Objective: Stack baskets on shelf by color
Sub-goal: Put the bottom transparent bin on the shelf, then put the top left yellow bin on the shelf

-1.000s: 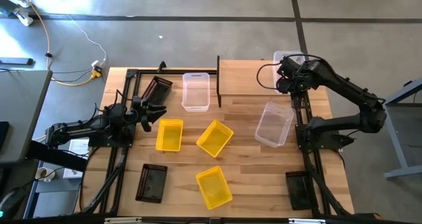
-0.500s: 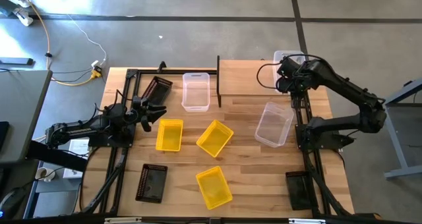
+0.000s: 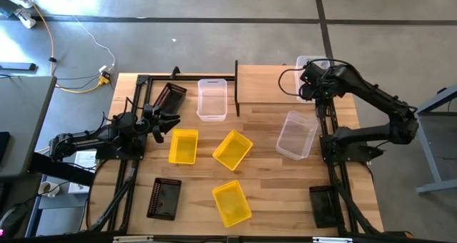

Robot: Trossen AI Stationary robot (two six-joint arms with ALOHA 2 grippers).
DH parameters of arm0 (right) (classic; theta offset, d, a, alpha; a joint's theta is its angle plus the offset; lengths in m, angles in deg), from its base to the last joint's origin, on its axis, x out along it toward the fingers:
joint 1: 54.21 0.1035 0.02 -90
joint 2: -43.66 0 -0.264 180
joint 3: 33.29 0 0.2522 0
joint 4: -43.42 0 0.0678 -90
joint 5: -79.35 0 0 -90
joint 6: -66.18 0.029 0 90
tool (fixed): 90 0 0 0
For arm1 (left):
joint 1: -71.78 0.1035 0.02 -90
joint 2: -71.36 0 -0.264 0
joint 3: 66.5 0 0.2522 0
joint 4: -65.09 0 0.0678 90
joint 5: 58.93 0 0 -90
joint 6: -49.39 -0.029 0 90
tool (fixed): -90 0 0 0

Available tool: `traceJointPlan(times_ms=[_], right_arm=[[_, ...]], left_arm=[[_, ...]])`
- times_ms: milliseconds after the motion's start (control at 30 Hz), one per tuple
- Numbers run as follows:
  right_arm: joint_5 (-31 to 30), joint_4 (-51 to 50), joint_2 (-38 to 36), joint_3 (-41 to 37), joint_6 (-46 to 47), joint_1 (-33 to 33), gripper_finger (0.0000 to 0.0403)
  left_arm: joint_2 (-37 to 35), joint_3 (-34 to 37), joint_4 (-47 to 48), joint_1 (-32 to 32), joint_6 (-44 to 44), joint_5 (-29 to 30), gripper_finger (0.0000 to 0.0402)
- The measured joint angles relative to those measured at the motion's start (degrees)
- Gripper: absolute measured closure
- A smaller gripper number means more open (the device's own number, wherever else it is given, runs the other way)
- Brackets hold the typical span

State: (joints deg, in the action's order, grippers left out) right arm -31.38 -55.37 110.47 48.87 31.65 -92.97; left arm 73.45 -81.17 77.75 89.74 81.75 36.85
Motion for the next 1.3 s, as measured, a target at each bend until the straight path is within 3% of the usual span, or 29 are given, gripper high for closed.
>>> traceJointPlan(times_ms=[367, 733, 833, 1067, 1300], right_arm=[[1.7, -3.2, 0.0, 0.6, 4.5, 1.3, 0.0293], [1.6, -4.2, -0.2, 8.0, 14.2, 2.5, 0.0293], [2.2, -4.6, -0.2, 10.7, 20.4, 2.5, 0.0293], [12.6, -4.5, -0.2, 17.1, 42.3, 3.9, 0.0293], [12.0, -1.4, -0.2, 19.3, 57.7, 12.8, 0.0293]], left_arm=[[0.0, 0.0, 0.0, 0.0, 0.0, 0.0, 0.0271], [0.0, 0.0, 0.0, 0.0, 0.0, 0.0, 0.0271], [0.0, 0.0, 0.0, 0.0, 0.0, 0.3, 0.0271], [0.0, 0.0, -0.4, 0.0, 3.3, 0.9, 0.0271], [0.0, -0.4, -0.6, 0.0, 8.0, -1.3, 0.0271]])
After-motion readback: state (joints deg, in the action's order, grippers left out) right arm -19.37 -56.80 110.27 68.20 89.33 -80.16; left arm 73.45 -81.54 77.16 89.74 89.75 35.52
